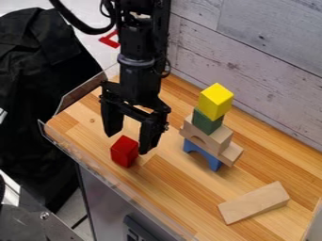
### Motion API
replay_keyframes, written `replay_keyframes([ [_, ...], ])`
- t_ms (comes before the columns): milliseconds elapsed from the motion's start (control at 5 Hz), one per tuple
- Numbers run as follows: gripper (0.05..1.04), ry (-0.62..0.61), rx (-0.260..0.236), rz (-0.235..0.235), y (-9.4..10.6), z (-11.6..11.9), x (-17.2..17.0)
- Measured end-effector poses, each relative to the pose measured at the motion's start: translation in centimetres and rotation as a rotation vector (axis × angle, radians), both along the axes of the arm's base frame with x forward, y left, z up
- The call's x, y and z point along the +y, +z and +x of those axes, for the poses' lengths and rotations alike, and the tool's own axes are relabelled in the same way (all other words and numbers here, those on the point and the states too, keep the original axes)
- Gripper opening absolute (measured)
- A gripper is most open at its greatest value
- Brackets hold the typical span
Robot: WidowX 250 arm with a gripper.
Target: Put the red block on top of the cylinder
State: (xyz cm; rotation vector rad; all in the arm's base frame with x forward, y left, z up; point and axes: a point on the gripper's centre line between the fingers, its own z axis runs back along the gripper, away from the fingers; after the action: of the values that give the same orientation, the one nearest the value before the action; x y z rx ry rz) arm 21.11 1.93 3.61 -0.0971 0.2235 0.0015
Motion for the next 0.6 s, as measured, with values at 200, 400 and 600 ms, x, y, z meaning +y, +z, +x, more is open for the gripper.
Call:
replay_keyframes([
  [200, 1.0, 0.006, 0.029, -0.003, -0.6, -0.4, -0.1],
  [400, 1.0, 0.056, 0.055, 0.068, -1.5, 0.0, 1.0],
  [600, 1.0, 0.095, 0.04, 0.105, -1.6, 0.9, 1.9],
])
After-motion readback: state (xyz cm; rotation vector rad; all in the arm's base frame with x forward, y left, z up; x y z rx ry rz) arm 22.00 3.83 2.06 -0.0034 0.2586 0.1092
